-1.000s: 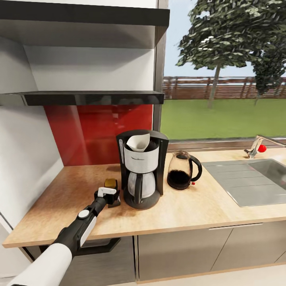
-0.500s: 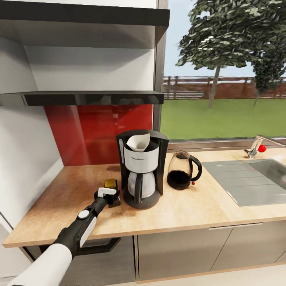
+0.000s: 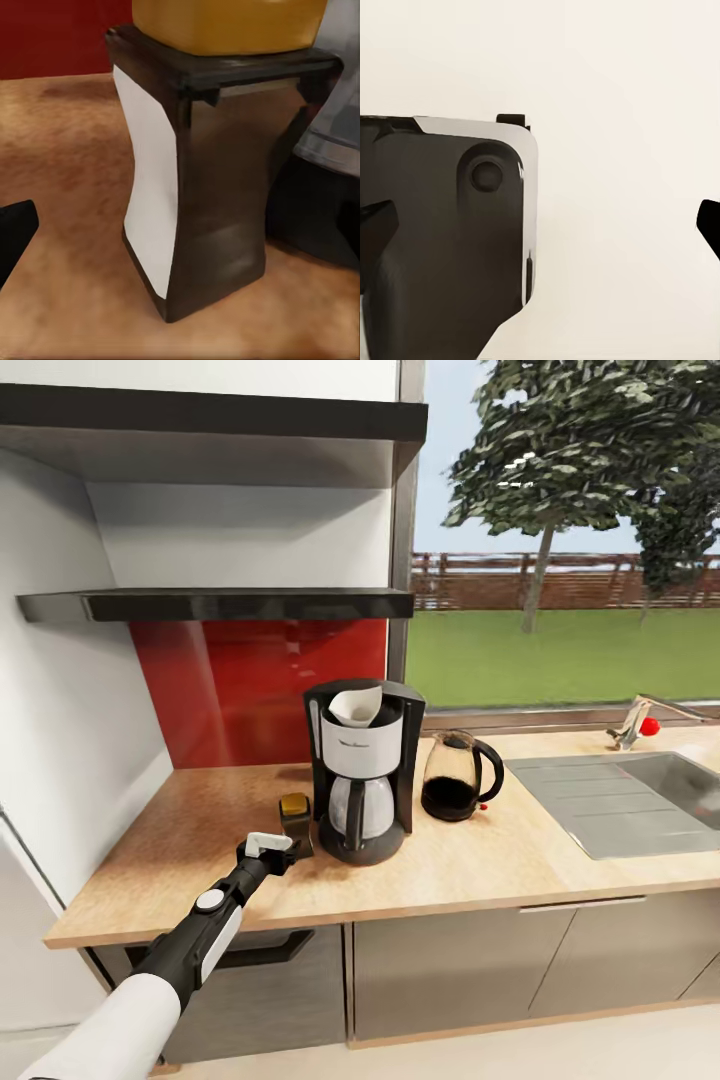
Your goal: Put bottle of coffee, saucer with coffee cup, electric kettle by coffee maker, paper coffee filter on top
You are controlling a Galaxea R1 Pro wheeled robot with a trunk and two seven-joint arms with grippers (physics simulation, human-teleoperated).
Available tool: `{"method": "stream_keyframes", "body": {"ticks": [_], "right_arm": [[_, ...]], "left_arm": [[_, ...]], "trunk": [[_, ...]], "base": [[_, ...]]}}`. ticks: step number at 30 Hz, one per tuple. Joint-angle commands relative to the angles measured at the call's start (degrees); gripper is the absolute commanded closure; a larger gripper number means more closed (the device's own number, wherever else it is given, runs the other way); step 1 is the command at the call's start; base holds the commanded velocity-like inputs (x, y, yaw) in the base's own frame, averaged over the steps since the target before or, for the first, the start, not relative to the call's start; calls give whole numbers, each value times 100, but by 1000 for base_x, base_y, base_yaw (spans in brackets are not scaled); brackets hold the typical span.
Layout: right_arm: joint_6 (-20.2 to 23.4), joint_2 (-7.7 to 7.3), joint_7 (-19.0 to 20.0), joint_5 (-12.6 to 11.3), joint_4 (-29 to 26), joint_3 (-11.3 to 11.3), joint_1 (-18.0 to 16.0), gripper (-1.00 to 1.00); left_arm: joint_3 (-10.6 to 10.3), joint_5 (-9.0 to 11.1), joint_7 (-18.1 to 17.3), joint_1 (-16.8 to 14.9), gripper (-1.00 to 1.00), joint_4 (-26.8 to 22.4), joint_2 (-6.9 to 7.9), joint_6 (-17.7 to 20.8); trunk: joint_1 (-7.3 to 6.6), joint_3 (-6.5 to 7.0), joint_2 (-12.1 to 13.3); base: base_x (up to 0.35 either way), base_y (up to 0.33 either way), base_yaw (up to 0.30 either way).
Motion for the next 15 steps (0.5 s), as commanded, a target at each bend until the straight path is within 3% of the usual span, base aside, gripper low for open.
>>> {"method": "stream_keyframes", "body": {"ticks": [1, 15], "right_arm": [[-12, -1, 24, 36, 0, -49, -3, -100], [-12, 5, 24, 36, -2, -49, -3, -100]], "left_arm": [[-28, 58, -5, -6, -100, 9, 7, -14], [-28, 56, -3, 139, -100, 13, 15, -17]], "trunk": [[3, -13, -13], [3, -13, -13]], "base": [[-42, 2, 0], [-303, 0, 0]]}}
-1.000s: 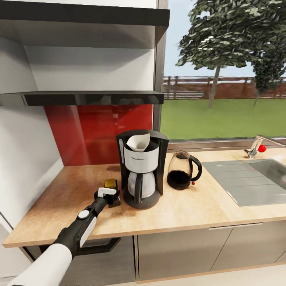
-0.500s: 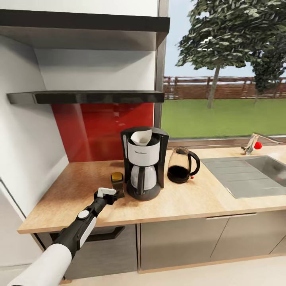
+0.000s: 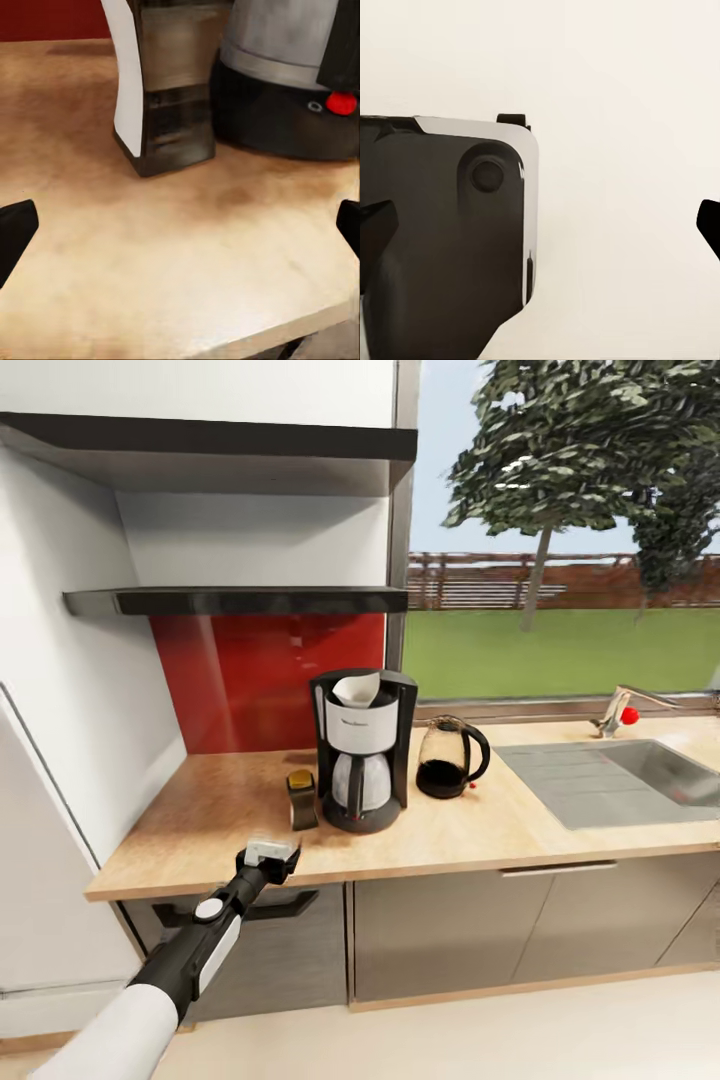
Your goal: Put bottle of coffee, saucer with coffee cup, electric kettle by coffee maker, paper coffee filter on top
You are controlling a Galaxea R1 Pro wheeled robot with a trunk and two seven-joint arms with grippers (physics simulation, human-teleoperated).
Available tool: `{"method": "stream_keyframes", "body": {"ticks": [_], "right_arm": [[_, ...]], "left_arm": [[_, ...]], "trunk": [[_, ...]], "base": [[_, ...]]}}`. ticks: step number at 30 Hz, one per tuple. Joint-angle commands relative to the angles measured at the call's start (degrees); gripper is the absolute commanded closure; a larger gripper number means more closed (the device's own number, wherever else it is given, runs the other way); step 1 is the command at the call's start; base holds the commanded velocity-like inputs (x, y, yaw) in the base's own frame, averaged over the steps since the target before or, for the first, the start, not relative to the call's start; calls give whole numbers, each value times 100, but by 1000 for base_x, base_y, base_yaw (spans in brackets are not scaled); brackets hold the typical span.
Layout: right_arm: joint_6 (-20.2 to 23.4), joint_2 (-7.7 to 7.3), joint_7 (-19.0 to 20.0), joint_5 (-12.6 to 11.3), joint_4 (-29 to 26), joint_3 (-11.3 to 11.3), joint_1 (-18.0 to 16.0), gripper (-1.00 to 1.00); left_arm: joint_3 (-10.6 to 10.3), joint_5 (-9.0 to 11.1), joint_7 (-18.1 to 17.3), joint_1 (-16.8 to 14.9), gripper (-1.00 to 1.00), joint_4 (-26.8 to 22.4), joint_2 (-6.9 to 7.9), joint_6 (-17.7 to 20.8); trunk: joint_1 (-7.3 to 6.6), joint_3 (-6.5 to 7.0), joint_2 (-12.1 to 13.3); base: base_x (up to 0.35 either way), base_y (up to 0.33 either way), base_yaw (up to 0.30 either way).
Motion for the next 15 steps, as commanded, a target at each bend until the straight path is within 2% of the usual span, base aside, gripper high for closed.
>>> {"method": "stream_keyframes", "body": {"ticks": [1, 5, 7, 9, 15], "right_arm": [[-12, 0, 24, 37, -3, -48, -3, -100], [-12, 2, 24, 37, -11, -48, -3, -100], [-12, 2, 24, 37, -14, -48, -3, -100], [-12, 2, 24, 37, -15, -48, -3, -100], [-29, 10, 24, 28, -27, -60, -3, -100]], "left_arm": [[-28, 57, -3, 49, -100, -1, 7, -16], [-28, 59, 0, 300, -100, -52, 14, -111], [-24, 60, 22, 506, -100, -67, 26, -353], [-25, 60, 34, 644, -100, -73, 25, -513], [-20, 60, 51, 1369, -100, -110, 23, -885]], "trunk": [[0, -13, -13], [0, -13, -13], [0, -13, -13], [0, -13, -13], [0, -13, -13]], "base": [[-335, 0, 0], [-336, 0, 0], [-294, 0, 0], [-152, 0, 0], [-30, 0, 0]]}}
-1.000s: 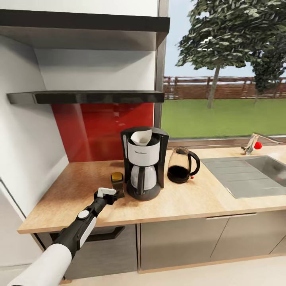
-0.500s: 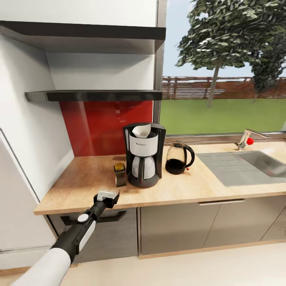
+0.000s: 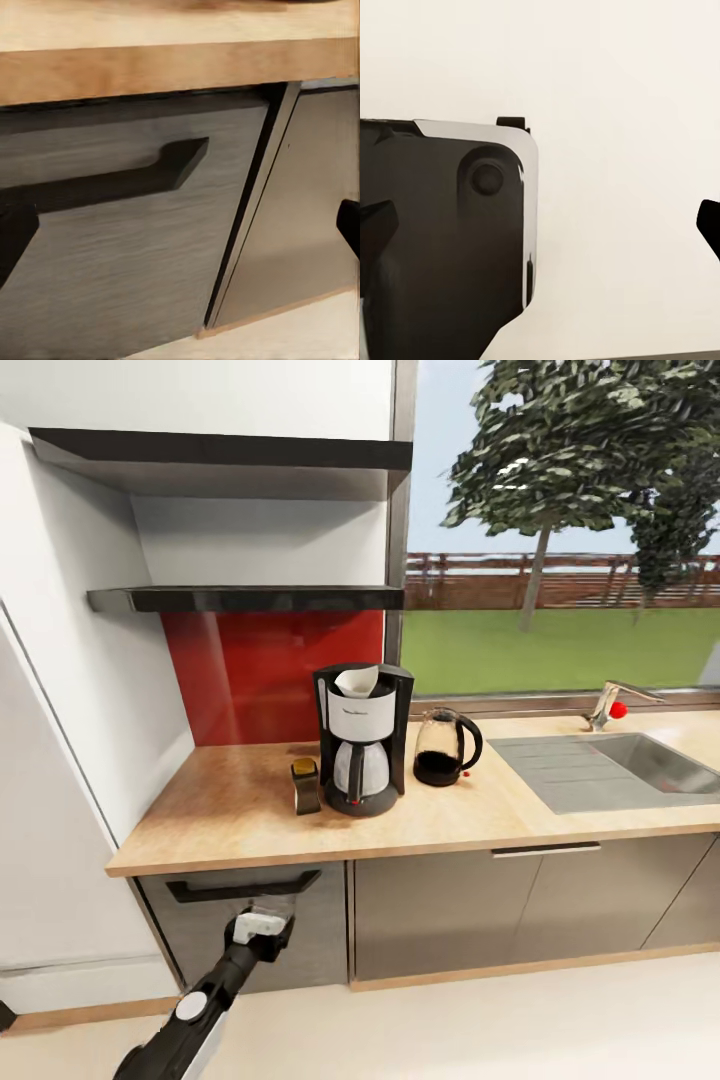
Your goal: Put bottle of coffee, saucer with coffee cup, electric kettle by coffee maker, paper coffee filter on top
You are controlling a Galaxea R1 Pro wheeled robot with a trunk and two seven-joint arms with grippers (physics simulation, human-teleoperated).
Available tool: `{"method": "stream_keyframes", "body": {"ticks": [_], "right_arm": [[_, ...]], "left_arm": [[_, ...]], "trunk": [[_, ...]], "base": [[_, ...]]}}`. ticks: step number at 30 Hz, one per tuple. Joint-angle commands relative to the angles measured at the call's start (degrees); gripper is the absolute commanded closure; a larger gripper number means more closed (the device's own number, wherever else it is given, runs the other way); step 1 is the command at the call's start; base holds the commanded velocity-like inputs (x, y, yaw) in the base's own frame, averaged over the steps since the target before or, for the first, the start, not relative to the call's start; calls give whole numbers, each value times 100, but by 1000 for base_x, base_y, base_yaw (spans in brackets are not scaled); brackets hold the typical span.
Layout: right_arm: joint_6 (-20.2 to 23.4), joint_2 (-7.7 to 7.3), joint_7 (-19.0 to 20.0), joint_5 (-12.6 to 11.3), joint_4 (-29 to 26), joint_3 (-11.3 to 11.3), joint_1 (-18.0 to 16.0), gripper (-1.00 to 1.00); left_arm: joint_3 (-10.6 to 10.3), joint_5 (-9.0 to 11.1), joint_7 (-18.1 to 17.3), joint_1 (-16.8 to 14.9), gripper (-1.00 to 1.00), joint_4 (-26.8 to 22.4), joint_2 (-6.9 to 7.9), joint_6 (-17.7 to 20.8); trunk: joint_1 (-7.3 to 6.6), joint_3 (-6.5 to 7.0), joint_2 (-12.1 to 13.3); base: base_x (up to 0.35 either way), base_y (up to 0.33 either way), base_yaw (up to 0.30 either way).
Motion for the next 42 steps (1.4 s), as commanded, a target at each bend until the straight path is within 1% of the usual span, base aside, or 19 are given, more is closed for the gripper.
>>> {"method": "stream_keyframes", "body": {"ticks": [1, 4, 6, 9, 10, 11, 13, 14, 16, 17, 18, 19, 20, 22, 26, 29, 32, 35, 42], "right_arm": [[-16, -1, 25, 33, -6, -51, -3, -100], [-77, 6, 25, 22, -28, -60, -3, -100], [-150, 11, 25, 20, -54, -62, -3, -100], [-317, 39, 25, 18, -78, -63, -5, -100], [-353, 62, 25, 18, -81, -63, -5, -100], [-401, 145, 28, 27, -81, -57, -4, -100], [-411, 189, 26, 37, -79, -47, -4, -100], [-412, 197, 27, 39, -79, -42, -4, -100], [-412, 210, 31, 46, -74, -29, -4, -100], [-411, 214, 30, 49, -73, -26, -4, -100], [-411, 215, 29, 50, -72, -24, -4, -100], [-410, 218, 27, 52, -70, -22, -4, -100], [-409, 219, 26, 52, -70, -21, -3, -100], [-409, 219, 25, 49, -65, -20, -3, -100], [-409, 214, 26, 45, -49, -25, -3, -100], [-409, 211, 28, 45, -45, -27, -3, -100], [-406, 211, 29, 44, -29, -23, -3, -100], [-400, 211, 25, 38, -25, -27, -3, -100], [-393, 213, 31, 32, -26, -28, -3, -100]], "left_arm": [[-24, 60, -12, 112, -100, 0, 7, -43], [-24, 60, -16, 430, -100, 24, 9, -84], [-24, 58, -17, 553, -100, 73, 16, -91], [-28, 35, -21, 798, -100, 384, 34, -95], [-30, 28, -23, 878, -100, 568, 44, -98], [-25, 19, -20, 1053, -100, 1219, 148, -99], [-32, 19, -18, 1100, -100, 1675, 306, -90], [-34, 19, -18, 1107, -100, 1816, 345, -88], [-33, 16, -15, 1122, -100, 2404, 446, -79], [-36, 13, -13, 1126, -100, 2679, 472, -73], [-39, 10, -12, 1128, -100, 2808, 481, -71], [-60, -3, 29, 1131, -100, 3260, 494, -50], [-74, -11, 117, 1136, -100, 3521, 488, -36], [-84, -11, 278, 1164, -100, 3775, 473, -23], [-83, -3, 497, 1326, -100, 3948, 417, 10], [-80, 4, 787, 1416, -100, 3983, 392, 114], [-80, 8, 1304, 1578, -100, 3992, 327, 425], [-71, 32, 1620, 1857, -100, 3993, 259, 663], [-64, 42, 1632, 2001, -100, 3995, 255, 706]], "trunk": [[4, -12, -12], [4, -12, -12], [4, -12, -12], [4, -12, -12], [4, -12, -12], [4, -12, -12], [4, -12, -12], [4, -12, -12], [4, -12, -12], [4, -12, -12], [4, -12, -12], [4, -12, -12], [4, -12, -12], [4, -12, -12], [4, -12, -12], [4, -12, -12], [4, -12, -12], [4, -12, -12], [4, -12, -12]], "base": [[-5, 0, 0], [-2, 0, 0], [0, 0, 0], [0, 0, 0], [0, 0, 0], [0, 0, 0], [0, 0, 0], [0, 0, 0], [0, 0, 0], [0, 0, 0], [0, 0, 0], [0, 0, 0], [0, 0, 0], [0, 0, 0], [0, 0, 0], [0, 0, 0], [0, 0, 0], [0, 0, 0], [0, 0, 0]]}}
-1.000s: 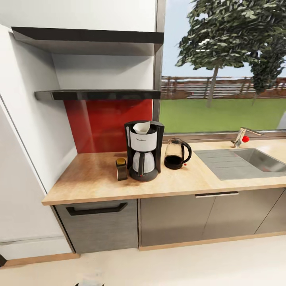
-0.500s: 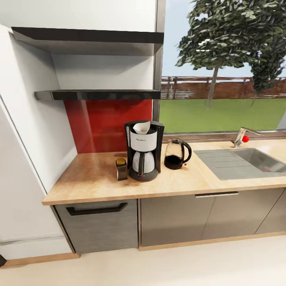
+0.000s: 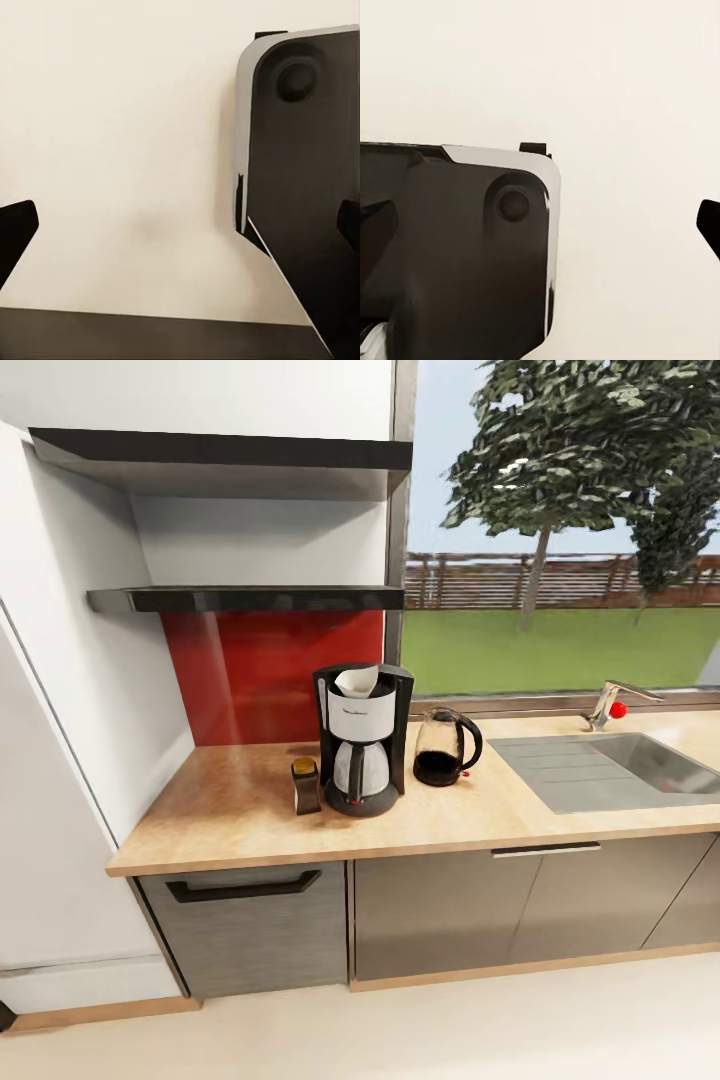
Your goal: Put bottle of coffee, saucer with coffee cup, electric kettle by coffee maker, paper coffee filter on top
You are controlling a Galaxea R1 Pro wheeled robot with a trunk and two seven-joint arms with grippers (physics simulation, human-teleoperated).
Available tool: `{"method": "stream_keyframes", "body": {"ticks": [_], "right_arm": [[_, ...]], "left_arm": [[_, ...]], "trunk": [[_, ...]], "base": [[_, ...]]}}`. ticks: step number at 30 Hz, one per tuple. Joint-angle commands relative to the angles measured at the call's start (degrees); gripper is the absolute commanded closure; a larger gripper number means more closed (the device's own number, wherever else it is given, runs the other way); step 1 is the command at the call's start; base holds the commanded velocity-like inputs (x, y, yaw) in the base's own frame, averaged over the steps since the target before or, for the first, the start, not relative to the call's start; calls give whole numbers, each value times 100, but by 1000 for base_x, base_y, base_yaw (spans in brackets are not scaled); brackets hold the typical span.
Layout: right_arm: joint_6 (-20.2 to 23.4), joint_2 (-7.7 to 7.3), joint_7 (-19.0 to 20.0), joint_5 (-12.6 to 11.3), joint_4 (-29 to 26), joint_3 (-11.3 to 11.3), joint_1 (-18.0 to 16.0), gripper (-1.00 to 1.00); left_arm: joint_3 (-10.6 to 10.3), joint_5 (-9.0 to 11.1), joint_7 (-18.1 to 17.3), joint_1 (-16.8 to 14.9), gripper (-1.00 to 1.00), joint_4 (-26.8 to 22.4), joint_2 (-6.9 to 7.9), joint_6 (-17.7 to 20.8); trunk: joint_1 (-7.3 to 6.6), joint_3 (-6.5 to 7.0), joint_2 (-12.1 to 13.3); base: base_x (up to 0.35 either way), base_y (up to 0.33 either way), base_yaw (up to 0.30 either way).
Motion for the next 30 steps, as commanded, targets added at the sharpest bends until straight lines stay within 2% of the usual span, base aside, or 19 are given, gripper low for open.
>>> {"method": "stream_keyframes", "body": {"ticks": [1, 7, 30], "right_arm": [[-14, 1, 31, 32, -1, -49, -4, -100], [-8, 5, 37, -19, -21, -81, -4, -100], [-2, 51, 30, -44, -24, -102, -4, -100]], "left_arm": [[-48, 56, -10, 9, -100, 25, 1, -44], [-52, 48, -54, 65, -100, 23, 2, -34], [-29, 56, -55, 70, -100, 22, -20, -51]], "trunk": [[3, -13, -13], [3, -13, -13], [3, -13, -13]], "base": [[0, 0, 0], [0, 0, -73], [0, 0, -262]]}}
